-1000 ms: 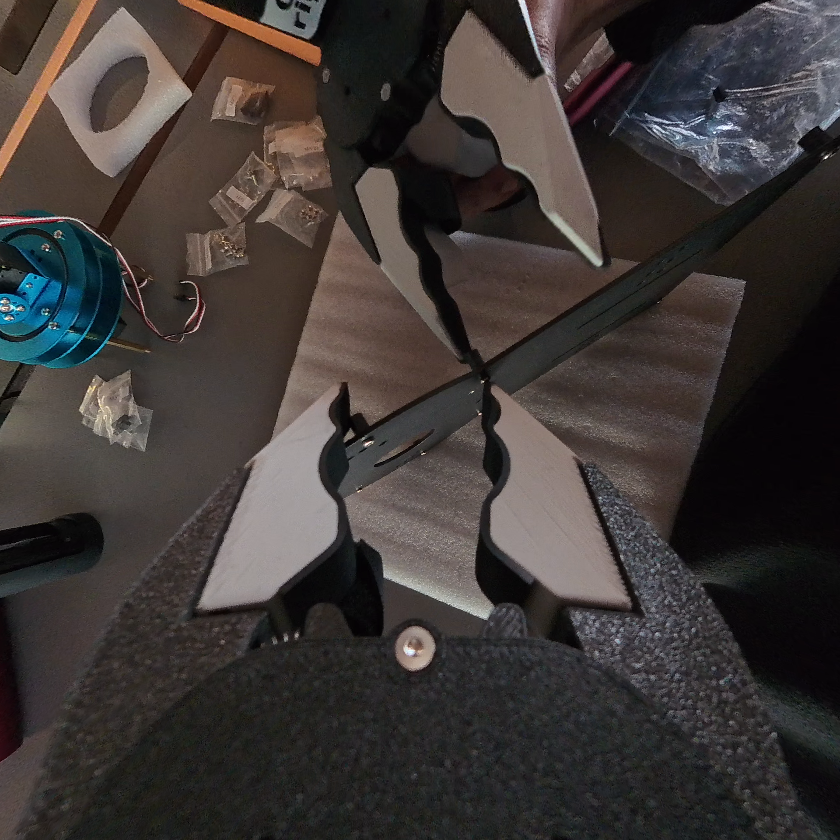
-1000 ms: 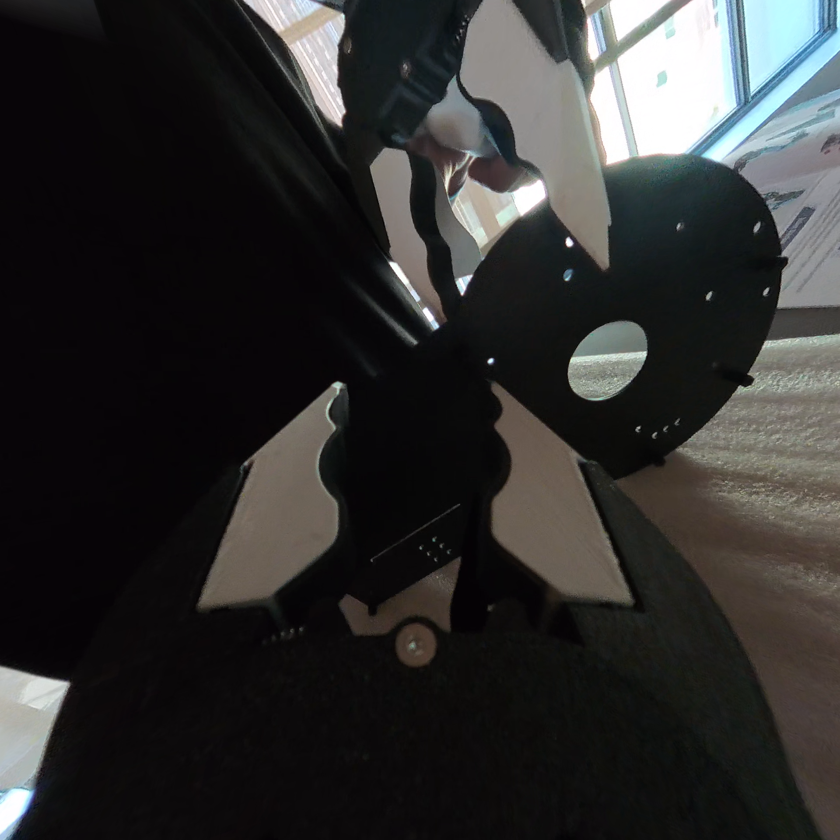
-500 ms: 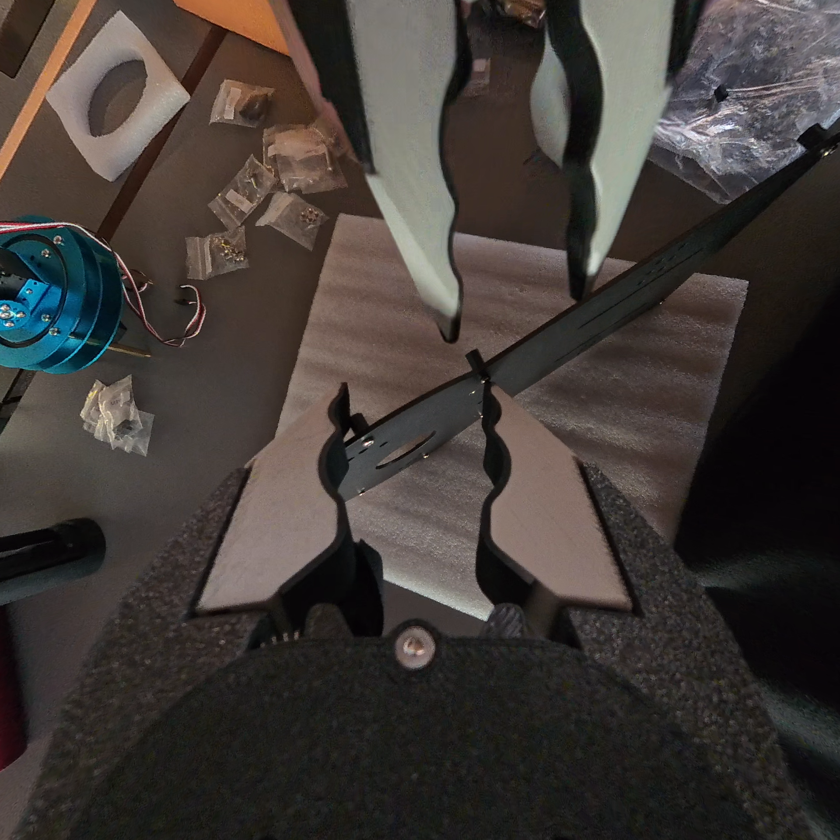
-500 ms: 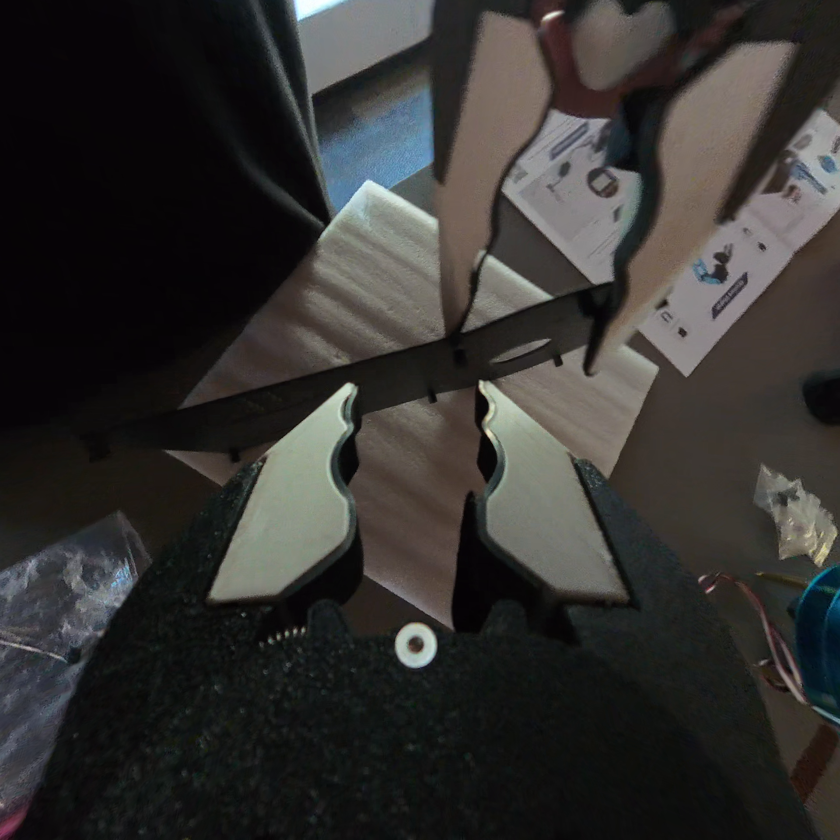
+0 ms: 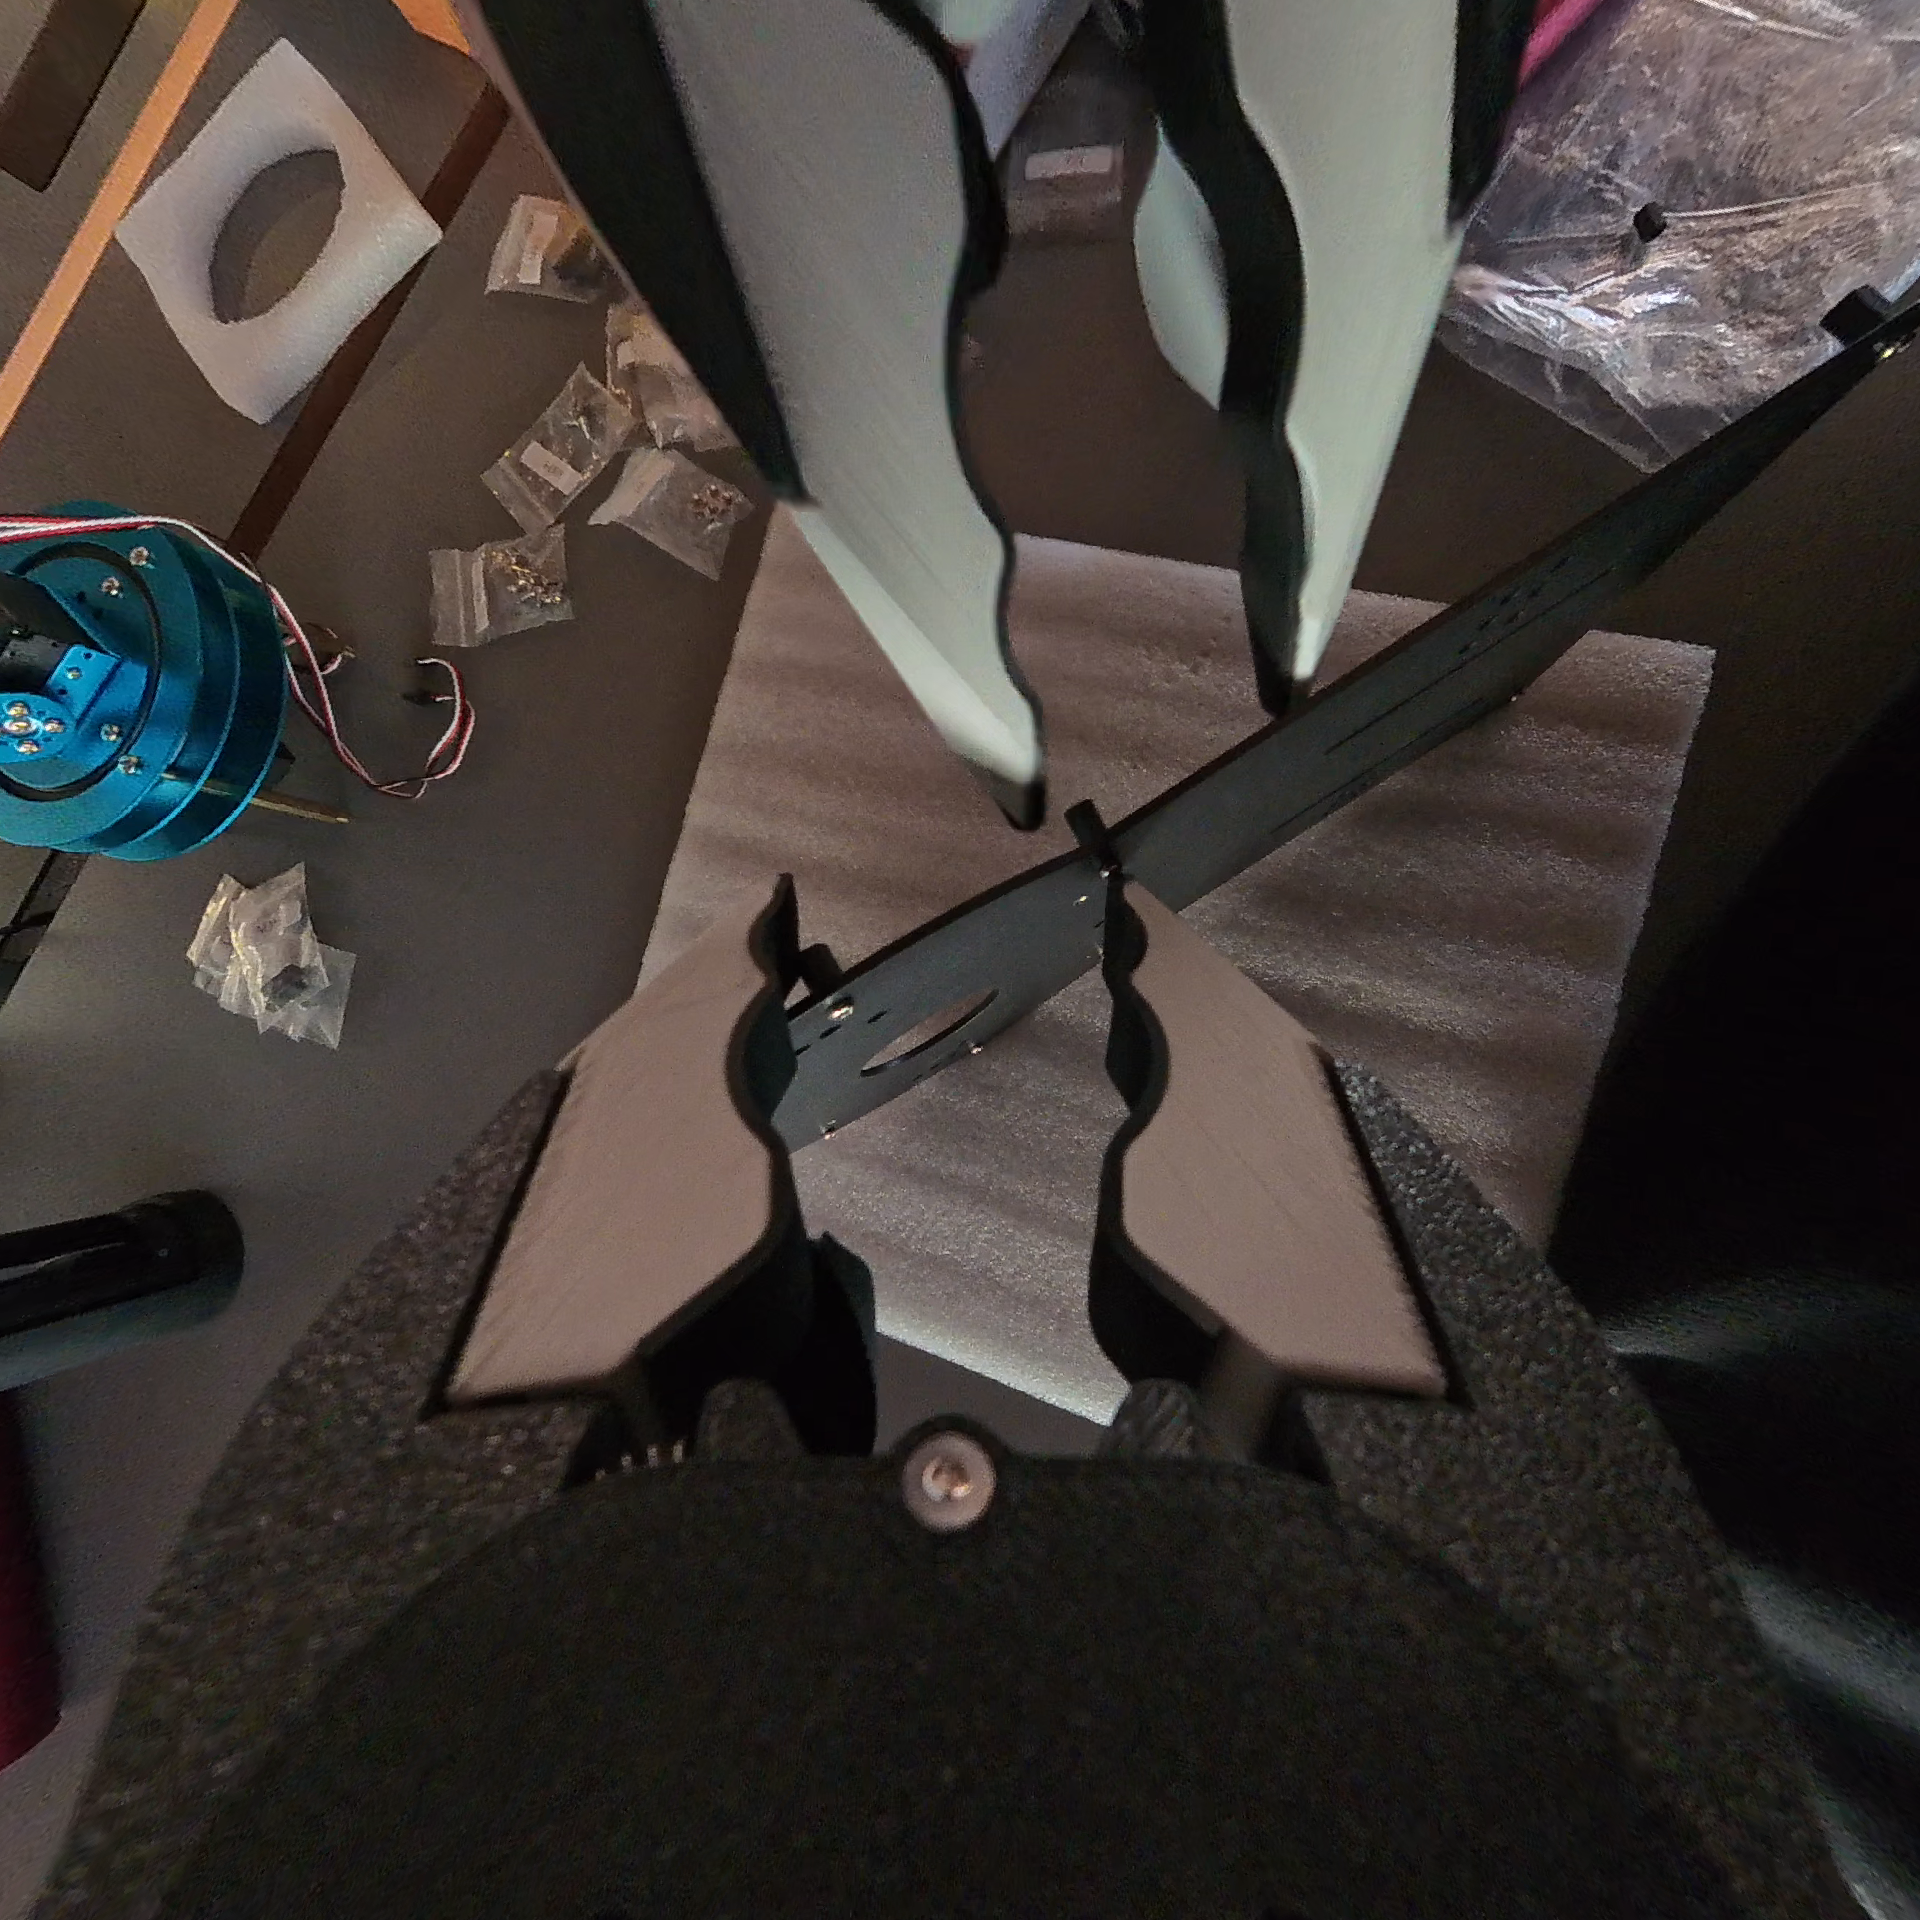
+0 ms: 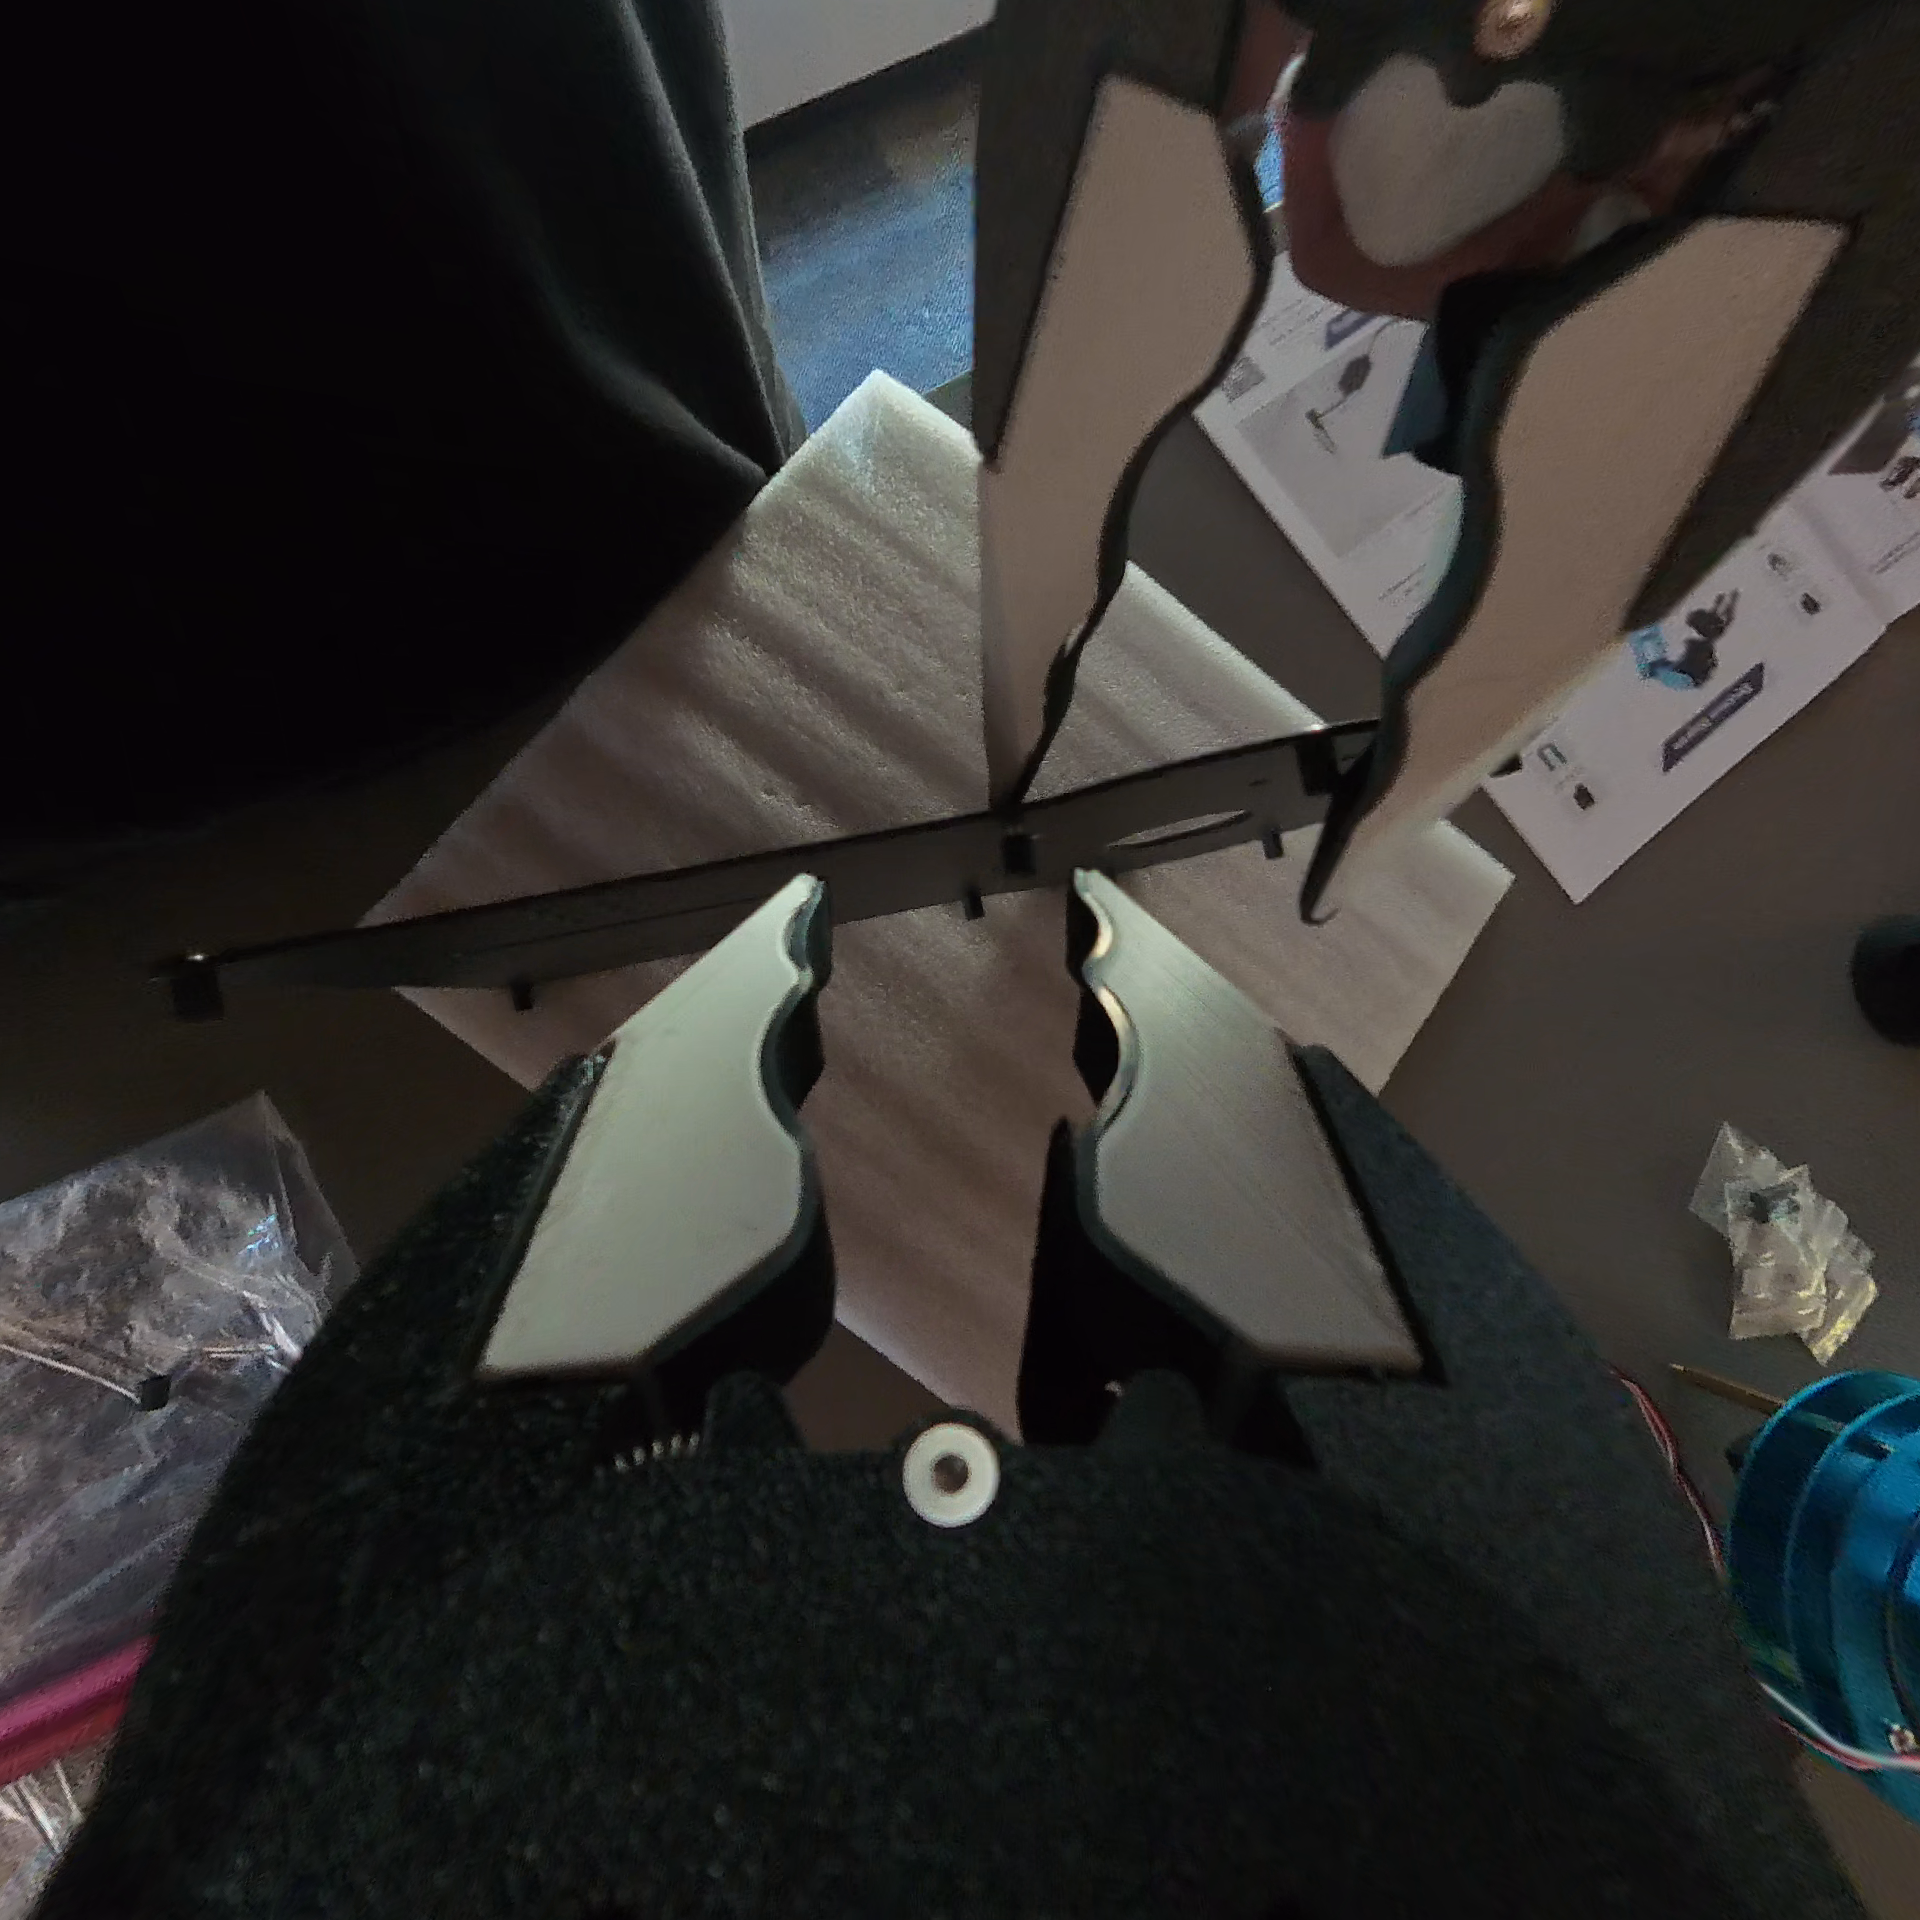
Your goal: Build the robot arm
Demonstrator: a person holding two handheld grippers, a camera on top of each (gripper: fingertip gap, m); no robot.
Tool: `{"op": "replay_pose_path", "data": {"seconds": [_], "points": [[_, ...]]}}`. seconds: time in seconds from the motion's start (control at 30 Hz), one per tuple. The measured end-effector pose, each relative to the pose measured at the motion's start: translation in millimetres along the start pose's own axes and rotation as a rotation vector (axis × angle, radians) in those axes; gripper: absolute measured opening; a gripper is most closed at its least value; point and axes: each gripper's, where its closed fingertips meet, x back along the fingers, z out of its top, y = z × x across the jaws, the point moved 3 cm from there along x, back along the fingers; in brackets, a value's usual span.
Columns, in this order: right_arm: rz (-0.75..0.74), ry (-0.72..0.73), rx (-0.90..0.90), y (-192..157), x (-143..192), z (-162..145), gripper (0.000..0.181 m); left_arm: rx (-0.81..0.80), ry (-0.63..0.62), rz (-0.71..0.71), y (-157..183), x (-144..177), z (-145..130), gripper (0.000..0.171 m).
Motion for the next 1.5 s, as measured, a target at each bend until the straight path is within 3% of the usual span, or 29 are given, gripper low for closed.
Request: {"op": "replay_pose_path", "data": {"seconds": [0.2, 0.43, 0.57, 0.77, 0.93, 1.1, 1.3, 1.5], "points": [[0.049, -0.075, 0.009, -3.0, -20.0, -10.4, 0.041, -0.003, -0.004, -0.005, -0.3, -0.3, 0.5, 0.059], [0.041, -0.061, 0.052, -0.7, -9.2, -3.0, 0.037, -0.003, -0.002, -0.002, -0.6, -0.8, 0.7, 0.060], [0.066, -0.119, 0.074, -2.3, -25.5, -12.2, 0.044, -0.002, -0.001, -0.004, -0.4, -0.7, 0.8, 0.060], [0.048, -0.098, 0.082, 3.5, -7.0, -6.9, 0.036, -0.003, -0.001, -0.001, -0.5, -0.8, 0.6, 0.060], [0.100, -0.150, 0.097, -3.2, -29.7, -15.4, 0.045, 0.001, 0.005, -0.003, 0.1, 0.0, 0.2, 0.060], [0.034, -0.121, 0.118, 7.7, -6.6, -6.7, 0.038, 0.001, 0.006, -0.002, 0.3, 0.3, -0.2, 0.059], [0.077, -0.202, 0.153, -3.9, -33.7, -19.5, 0.045, 0.002, 0.010, 0.000, -0.1, -0.3, 0.4, 0.060], [-0.005, -0.171, 0.178, 1.5, -9.4, -9.6, 0.038, 0.001, 0.012, -0.001, -0.5, -0.8, 0.9, 0.060]]}}
